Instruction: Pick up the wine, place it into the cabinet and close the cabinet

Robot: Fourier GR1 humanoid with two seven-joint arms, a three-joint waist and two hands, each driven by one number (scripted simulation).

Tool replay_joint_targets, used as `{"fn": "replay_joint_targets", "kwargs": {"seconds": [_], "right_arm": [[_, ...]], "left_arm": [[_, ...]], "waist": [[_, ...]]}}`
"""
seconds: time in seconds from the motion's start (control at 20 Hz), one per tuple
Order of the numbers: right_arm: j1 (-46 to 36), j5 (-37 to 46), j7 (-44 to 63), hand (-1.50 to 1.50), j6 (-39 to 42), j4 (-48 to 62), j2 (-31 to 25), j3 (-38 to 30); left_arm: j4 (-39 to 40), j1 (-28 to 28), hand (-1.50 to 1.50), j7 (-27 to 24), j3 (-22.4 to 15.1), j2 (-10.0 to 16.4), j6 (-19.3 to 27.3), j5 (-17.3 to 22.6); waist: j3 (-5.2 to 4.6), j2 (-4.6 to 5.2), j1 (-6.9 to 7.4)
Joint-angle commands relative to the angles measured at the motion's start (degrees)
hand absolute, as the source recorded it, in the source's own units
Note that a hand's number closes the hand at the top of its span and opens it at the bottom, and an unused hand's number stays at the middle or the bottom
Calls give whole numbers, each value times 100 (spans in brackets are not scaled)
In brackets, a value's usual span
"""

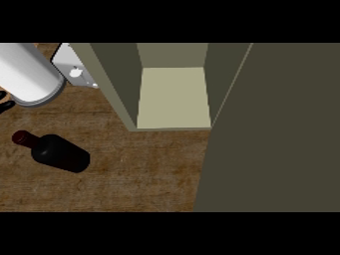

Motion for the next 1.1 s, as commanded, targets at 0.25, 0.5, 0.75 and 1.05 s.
{"fn": "replay_joint_targets", "kwargs": {"seconds": [0.25, 0.5, 0.75, 1.05], "right_arm": [[-33, 744, 653, -150, -341, -1115, -314, 124], [-115, 754, 742, -150, -496, -1114, -391, 291], [231, 730, 342, -150, -509, -1106, -633, 534], [-50, 747, 324, -150, -647, -938, -677, 455]], "left_arm": [[482, 38, -150, -419, 209, -804, -430, -1458], [1328, -235, -150, -1070, 638, -1109, -951, -2527], [1820, -377, -150, -1625, 871, -1208, -1338, -3278], [2178, -365, -150, -2270, 1023, -1176, -1637, -4173]], "waist": [[-2, -4, 4], [-10, 8, -35], [-8, 15, -69], [-15, 19, -52]]}}
